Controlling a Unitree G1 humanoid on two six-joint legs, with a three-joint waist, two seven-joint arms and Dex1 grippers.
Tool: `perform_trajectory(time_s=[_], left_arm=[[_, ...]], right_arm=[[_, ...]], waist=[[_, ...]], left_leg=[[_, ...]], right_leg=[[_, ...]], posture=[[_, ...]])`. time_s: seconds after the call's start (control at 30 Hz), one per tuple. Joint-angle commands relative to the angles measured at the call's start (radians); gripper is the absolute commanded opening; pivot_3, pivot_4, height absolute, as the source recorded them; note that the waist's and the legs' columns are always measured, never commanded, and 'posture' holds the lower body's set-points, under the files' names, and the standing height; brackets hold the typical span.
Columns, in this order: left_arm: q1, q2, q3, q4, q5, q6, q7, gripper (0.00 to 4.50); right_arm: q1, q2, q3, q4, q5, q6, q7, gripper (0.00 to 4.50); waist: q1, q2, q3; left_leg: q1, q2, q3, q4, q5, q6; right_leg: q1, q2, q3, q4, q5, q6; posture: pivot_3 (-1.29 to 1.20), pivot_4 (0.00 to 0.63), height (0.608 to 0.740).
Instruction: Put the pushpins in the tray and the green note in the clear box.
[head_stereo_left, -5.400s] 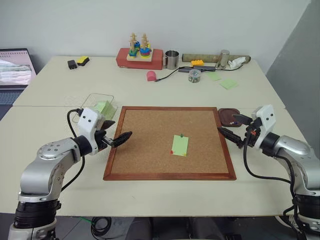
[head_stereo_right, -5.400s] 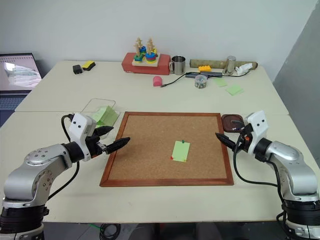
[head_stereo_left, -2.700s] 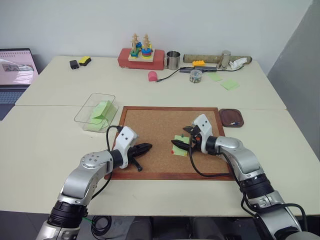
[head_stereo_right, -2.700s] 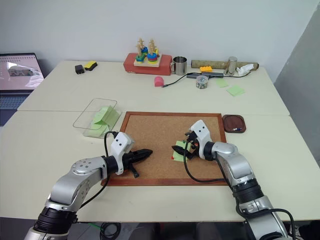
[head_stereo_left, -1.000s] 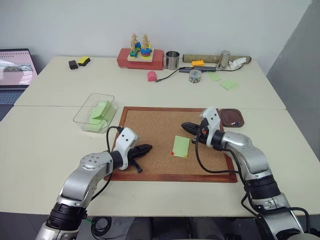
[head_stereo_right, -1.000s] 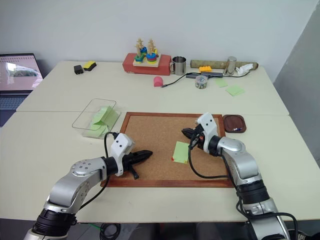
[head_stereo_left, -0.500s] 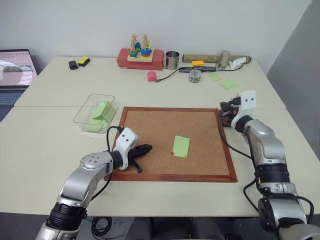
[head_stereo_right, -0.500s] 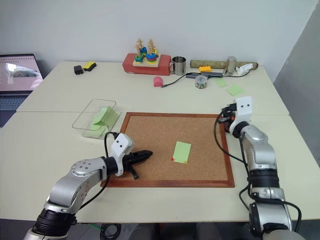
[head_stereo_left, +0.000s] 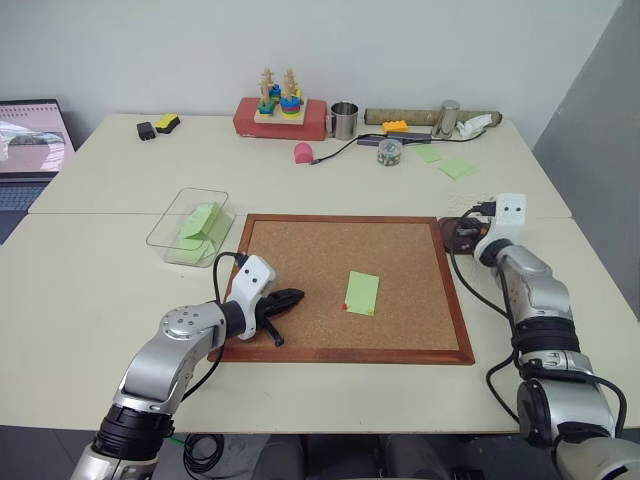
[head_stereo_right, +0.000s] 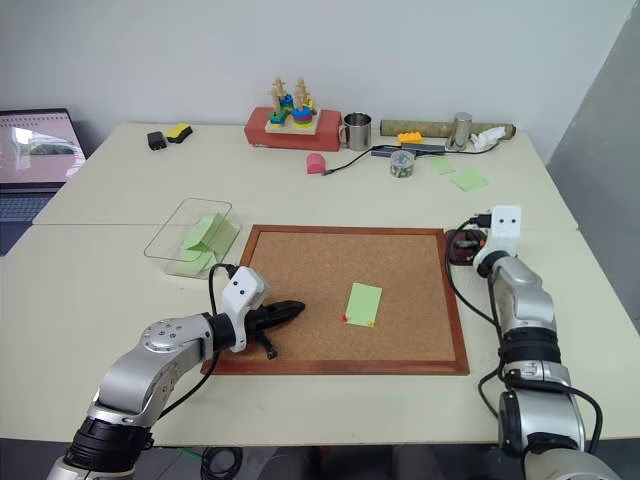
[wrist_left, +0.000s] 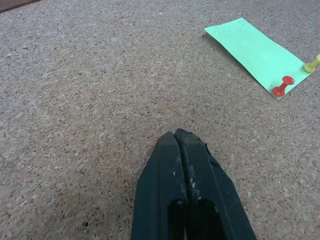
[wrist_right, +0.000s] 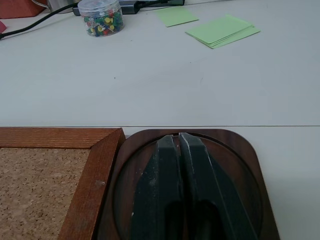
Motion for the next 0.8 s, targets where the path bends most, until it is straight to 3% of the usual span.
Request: perform_trajectory(time_s=[0.03,0.17,0.8], left_arm=[[0.025,0.014,-0.03,0.021,0.027,0.026,-0.002,0.0],[0.026,0.013,-0.029,0.019,0.028,0.027,-0.001,0.0],[0.012,0.008,-0.034,0.033,0.033,0.022,0.0,0.0]], right_arm=[[-0.027,-0.011,-0.034,0.004,0.021,-0.012,-0.007,0.0],[-0.024,-0.013,-0.041,0.004,0.023,-0.011,-0.003,0.52],[-0.005,-0.024,-0.034,-0.038,0.007,-0.007,0.013,4.46]], waist=[[0.0,0.0,0.0],[0.0,0.0,0.0],[0.0,0.0,0.0]], left_leg=[[0.0,0.0,0.0,0.0,0.0,0.0],[0.0,0.0,0.0,0.0,0.0,0.0],[0.0,0.0,0.0,0.0,0.0,0.0]], right_leg=[[0.0,0.0,0.0,0.0,0.0,0.0],[0.0,0.0,0.0,0.0,0.0,0.0],[0.0,0.0,0.0,0.0,0.0,0.0]], posture=[[0.0,0.15,0.74],[0.0,0.15,0.74],[0.0,0.15,0.74]])
